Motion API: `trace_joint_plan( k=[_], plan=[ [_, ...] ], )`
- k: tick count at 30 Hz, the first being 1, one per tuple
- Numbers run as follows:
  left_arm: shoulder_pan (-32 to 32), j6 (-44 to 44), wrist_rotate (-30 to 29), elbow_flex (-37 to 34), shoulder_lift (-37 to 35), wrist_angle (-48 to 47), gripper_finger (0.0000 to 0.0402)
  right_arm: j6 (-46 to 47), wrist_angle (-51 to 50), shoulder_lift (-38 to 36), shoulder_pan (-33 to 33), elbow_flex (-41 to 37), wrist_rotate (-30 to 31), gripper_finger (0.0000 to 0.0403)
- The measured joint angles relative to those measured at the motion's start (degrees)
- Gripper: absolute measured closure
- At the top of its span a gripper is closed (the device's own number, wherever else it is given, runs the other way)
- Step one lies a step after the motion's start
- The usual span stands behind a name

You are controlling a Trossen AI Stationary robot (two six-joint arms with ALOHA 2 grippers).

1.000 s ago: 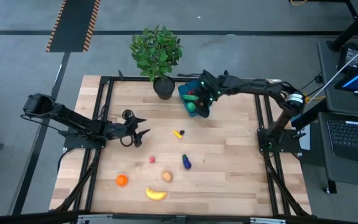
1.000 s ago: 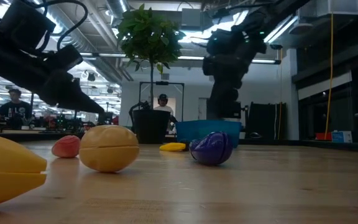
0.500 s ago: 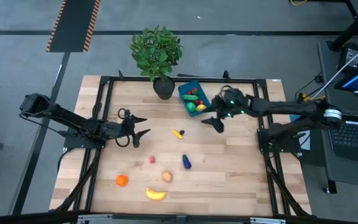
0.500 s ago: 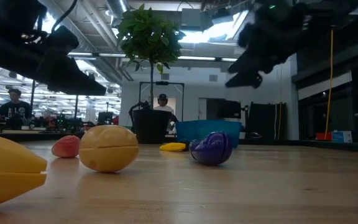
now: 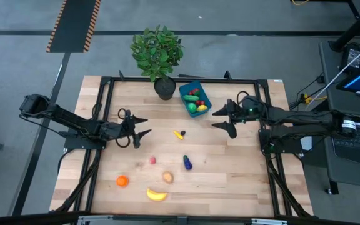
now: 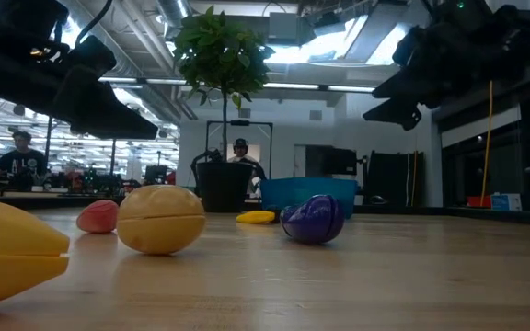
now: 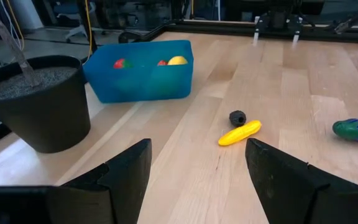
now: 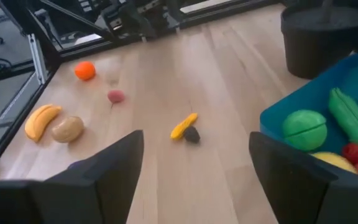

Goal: Pick and placing Produce into tupperware
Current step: Put the corn into the blue bin

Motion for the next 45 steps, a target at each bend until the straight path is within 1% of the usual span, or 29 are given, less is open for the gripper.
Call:
trace_joint_plan(
  k=[20,26,29,33,37,40,45],
  plan=[
    [0.0,0.2,0.0,0.0,0.0,-0.7,0.0149,0.4,0.4,0.2,0.0,-0.1,0.0,0.011],
    [0.1,-1.6,0.1,0.0,0.0,-0.6,0.0149,-1.6,1.0,0.2,0.0,0.0,0.0,0.011],
    [0.5,-0.4,1.9,0.0,0.0,-0.6,0.0149,-3.4,1.9,0.2,0.0,0.0,0.0,0.011],
    [1.7,0.2,6.2,1.4,0.4,-2.3,0.0149,-4.1,3.0,0.2,0.0,0.0,0.0,0.011],
    [3.3,1.6,9.3,6.7,0.9,-10.6,0.0149,-4.2,3.5,0.2,0.2,0.0,0.0,0.011],
    [4.5,3.9,11.1,11.5,2.7,-17.0,0.0149,-2.9,3.3,0.2,0.2,0.0,0.0,0.011],
    [6.7,7.7,17.0,16.7,8.5,-20.0,0.0149,-1.0,3.5,0.2,0.2,0.0,0.0,0.011]
  ],
)
